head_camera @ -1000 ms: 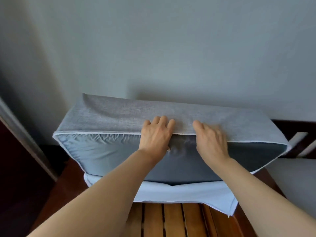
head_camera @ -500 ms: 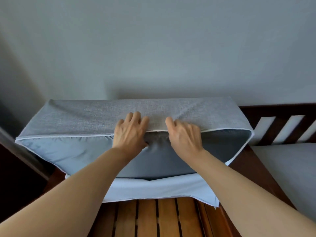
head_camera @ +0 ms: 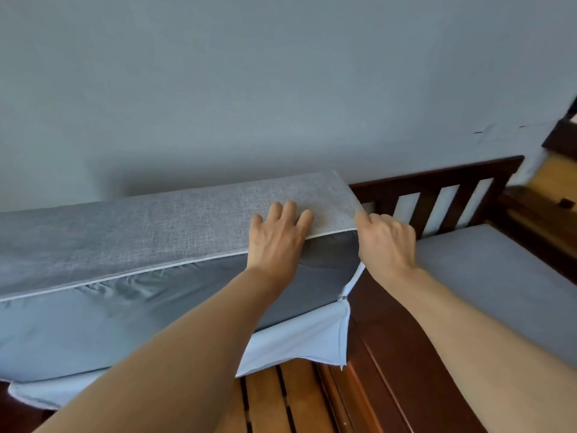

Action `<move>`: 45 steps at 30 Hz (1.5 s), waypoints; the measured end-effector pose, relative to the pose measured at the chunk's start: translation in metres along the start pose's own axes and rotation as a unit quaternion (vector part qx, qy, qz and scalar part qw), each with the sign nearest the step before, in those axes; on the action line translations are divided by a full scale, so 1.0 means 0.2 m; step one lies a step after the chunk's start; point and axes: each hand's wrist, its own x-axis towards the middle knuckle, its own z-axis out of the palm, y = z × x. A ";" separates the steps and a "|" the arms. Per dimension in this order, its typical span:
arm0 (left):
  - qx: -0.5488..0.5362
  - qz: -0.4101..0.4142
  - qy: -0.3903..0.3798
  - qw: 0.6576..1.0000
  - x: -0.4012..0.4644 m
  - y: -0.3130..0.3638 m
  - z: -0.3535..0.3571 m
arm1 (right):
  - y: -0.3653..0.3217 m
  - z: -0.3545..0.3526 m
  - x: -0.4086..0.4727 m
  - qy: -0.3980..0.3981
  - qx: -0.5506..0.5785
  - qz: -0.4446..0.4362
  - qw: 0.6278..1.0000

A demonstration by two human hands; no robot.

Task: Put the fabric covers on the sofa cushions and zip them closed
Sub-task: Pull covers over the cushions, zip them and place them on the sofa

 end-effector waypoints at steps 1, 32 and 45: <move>-0.001 0.009 -0.002 1.000 0.01 0.00 0.02 | 0.00 0.00 -0.02 0.005 0.014 -0.007 1.000; 0.082 -0.117 0.015 0.990 -0.12 0.50 0.25 | 0.27 0.30 -0.32 -0.117 0.327 -0.062 0.936; 0.082 -0.079 -0.150 0.982 -0.33 0.67 0.53 | 0.33 0.54 -0.65 -0.238 0.335 -0.004 0.911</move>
